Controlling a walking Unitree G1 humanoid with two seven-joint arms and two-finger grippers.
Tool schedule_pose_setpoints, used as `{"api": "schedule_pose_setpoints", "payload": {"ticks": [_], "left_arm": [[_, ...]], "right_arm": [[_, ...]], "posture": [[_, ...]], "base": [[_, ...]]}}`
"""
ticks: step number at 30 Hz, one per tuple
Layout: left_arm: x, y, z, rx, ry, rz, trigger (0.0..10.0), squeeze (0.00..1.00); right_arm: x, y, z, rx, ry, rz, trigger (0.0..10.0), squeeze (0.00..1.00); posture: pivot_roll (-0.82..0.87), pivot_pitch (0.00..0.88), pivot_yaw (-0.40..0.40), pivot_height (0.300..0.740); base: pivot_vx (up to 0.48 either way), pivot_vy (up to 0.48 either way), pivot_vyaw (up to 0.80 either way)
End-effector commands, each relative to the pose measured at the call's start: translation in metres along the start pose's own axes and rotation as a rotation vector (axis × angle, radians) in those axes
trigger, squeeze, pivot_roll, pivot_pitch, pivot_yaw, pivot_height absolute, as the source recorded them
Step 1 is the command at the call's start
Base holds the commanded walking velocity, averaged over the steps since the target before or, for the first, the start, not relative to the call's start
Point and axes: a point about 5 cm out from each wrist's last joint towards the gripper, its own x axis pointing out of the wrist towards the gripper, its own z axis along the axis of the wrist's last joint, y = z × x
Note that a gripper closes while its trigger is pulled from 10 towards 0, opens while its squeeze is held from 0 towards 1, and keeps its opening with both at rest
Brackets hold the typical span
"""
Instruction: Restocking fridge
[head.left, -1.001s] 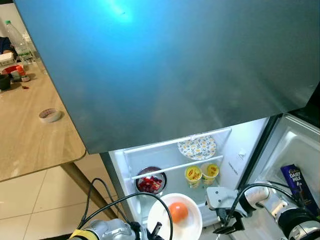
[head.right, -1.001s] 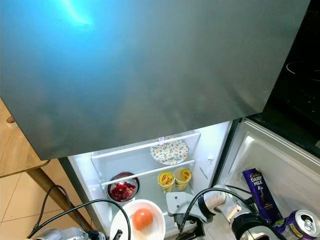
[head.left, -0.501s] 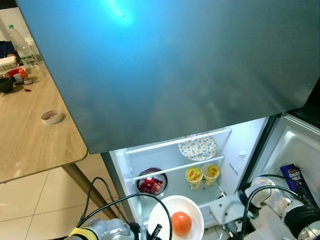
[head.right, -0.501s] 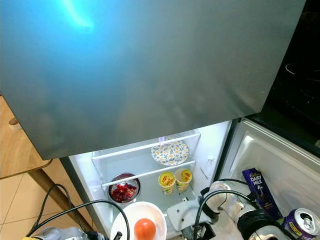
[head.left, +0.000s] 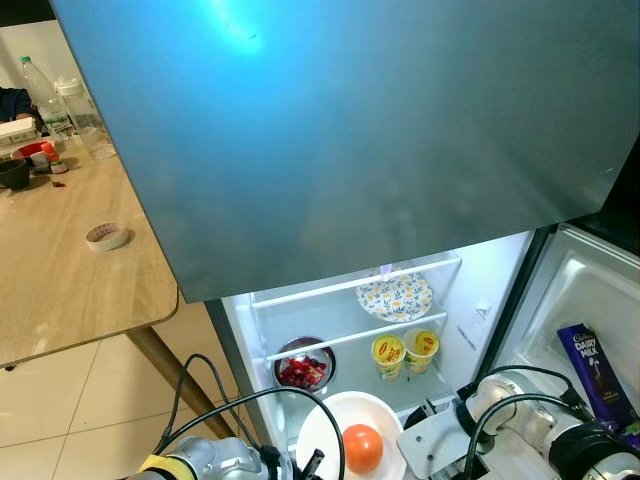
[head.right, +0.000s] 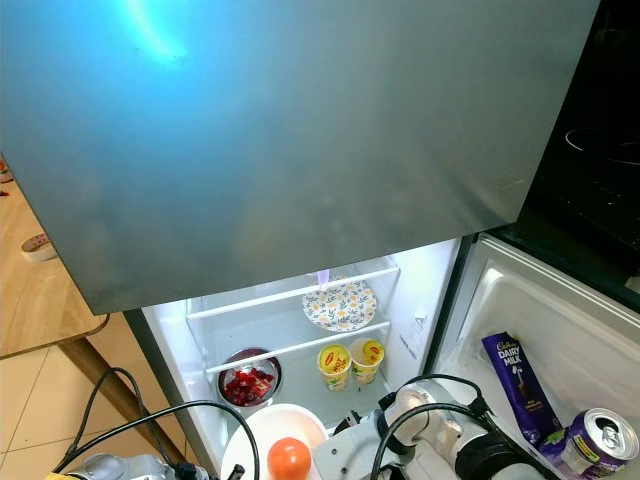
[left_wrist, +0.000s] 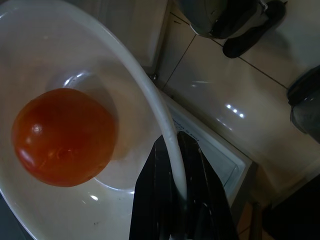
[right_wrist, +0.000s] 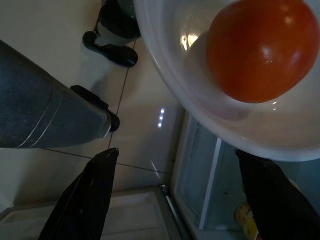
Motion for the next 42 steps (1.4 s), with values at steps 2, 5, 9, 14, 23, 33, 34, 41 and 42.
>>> {"api": "schedule_pose_setpoints", "payload": {"ticks": [2,5,9,14,23,33,34,41,42], "left_arm": [[0.006,0.009,0.007,0.034,-0.045,0.018,10.0,0.0],[0.007,0.011,0.008,0.035,-0.05,0.021,10.0,0.0],[0.008,0.013,0.009,0.033,-0.057,0.028,10.0,0.0],[0.009,0.015,0.011,0.029,-0.062,0.039,10.0,0.0],[0.008,0.012,0.009,0.009,-0.054,0.042,10.0,0.0],[0.007,0.011,0.005,-0.012,-0.03,0.046,10.0,0.0],[0.007,0.011,0.005,-0.012,-0.031,0.047,10.0,0.0],[0.007,0.011,0.005,-0.012,-0.034,0.045,10.0,0.0],[0.007,0.011,0.005,-0.011,-0.035,0.045,10.0,0.0]], "right_arm": [[0.009,-0.01,0.007,-0.121,0.085,-0.036,10.0,0.0],[0.011,-0.011,0.007,-0.148,0.107,-0.041,10.0,0.0],[0.014,-0.012,0.012,-0.198,0.105,-0.043,10.0,0.0],[0.021,-0.01,0.019,-0.247,0.074,-0.047,10.0,0.0],[0.0,-0.038,0.009,-0.18,0.085,-0.283,10.0,0.0],[-0.016,-0.028,0.024,-0.178,-0.141,-0.198,10.0,0.0],[-0.014,-0.024,0.025,-0.181,-0.155,-0.173,10.0,0.0],[-0.012,0.0,0.03,-0.202,-0.202,-0.016,10.0,0.0],[-0.012,0.004,0.031,-0.214,-0.21,0.008,10.0,0.0]], "posture": [[-0.08,0.007,0.056,0.74],[-0.08,0.007,0.056,0.74],[-0.08,0.008,0.052,0.74],[-0.07,0.01,0.05,0.74],[-0.07,0.012,0.049,0.74],[-0.08,0.014,0.041,0.74],[-0.08,0.014,0.041,0.74],[-0.08,0.011,0.042,0.74],[-0.08,0.011,0.042,0.74]], "base": [[0.0,0.0,0.0],[0.0,0.0,0.0],[0.0,0.0,0.0],[0.0,0.0,0.0],[0.0,0.0,0.0],[0.0,0.0,0.0],[0.0,0.0,0.0],[0.0,0.0,0.0],[0.0,0.0,0.0]]}}
